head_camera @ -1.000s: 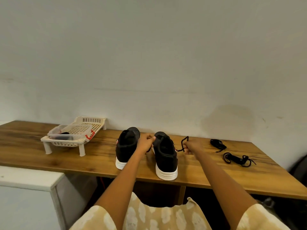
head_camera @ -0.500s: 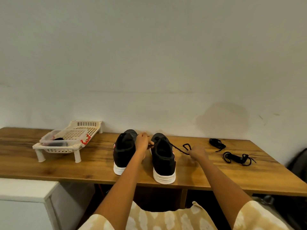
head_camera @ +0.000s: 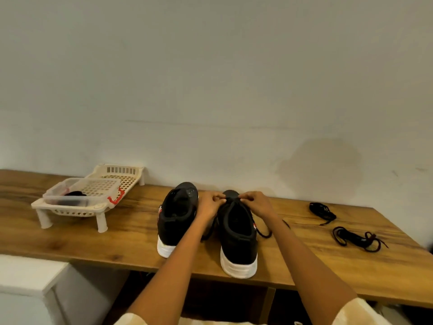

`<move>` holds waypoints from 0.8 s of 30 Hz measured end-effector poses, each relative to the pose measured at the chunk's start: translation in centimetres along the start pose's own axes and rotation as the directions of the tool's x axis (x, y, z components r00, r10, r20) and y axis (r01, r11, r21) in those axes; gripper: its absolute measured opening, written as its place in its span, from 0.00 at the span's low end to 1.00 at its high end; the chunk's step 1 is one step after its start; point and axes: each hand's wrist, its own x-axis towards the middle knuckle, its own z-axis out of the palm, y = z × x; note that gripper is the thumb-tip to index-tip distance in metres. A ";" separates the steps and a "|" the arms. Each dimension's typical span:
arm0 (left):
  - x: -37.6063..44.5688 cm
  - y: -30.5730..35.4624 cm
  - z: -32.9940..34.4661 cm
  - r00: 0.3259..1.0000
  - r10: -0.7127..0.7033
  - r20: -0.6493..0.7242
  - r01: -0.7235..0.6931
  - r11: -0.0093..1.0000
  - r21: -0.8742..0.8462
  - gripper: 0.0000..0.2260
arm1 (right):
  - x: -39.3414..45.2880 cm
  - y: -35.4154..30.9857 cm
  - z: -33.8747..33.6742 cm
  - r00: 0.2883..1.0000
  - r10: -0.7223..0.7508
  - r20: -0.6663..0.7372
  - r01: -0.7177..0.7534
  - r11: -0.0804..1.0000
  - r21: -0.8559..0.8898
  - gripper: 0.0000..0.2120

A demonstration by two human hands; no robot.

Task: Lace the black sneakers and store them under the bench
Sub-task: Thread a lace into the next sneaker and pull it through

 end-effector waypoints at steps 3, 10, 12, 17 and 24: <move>0.0 -0.1 0.2 1.000 0.011 -0.006 -0.011 0.995 0.103 0.07 | -0.5 1.0 -0.4 0.999 -0.045 -0.012 0.045 0.996 0.076 0.11; 0.2 -0.3 0.0 0.995 0.085 -0.046 -0.058 0.909 0.412 0.10 | -1.0 1.6 2.0 0.988 -0.037 -0.153 0.024 0.996 -0.083 0.04; 0.2 -0.3 -0.1 0.993 0.121 -0.019 -0.100 0.892 0.441 0.09 | -0.7 1.5 2.2 0.986 -0.026 -0.163 0.003 0.990 -0.139 0.04; 0.2 -0.6 -0.5 0.996 0.072 -0.052 -0.059 0.975 0.216 0.04 | -1.0 1.2 2.1 0.977 -0.026 -0.214 0.009 0.996 -0.083 0.06; -0.4 -0.1 -0.8 0.992 0.093 0.081 -0.117 0.916 0.383 0.08 | -2.3 1.9 0.8 0.982 -0.180 -0.065 0.187 0.974 0.126 0.06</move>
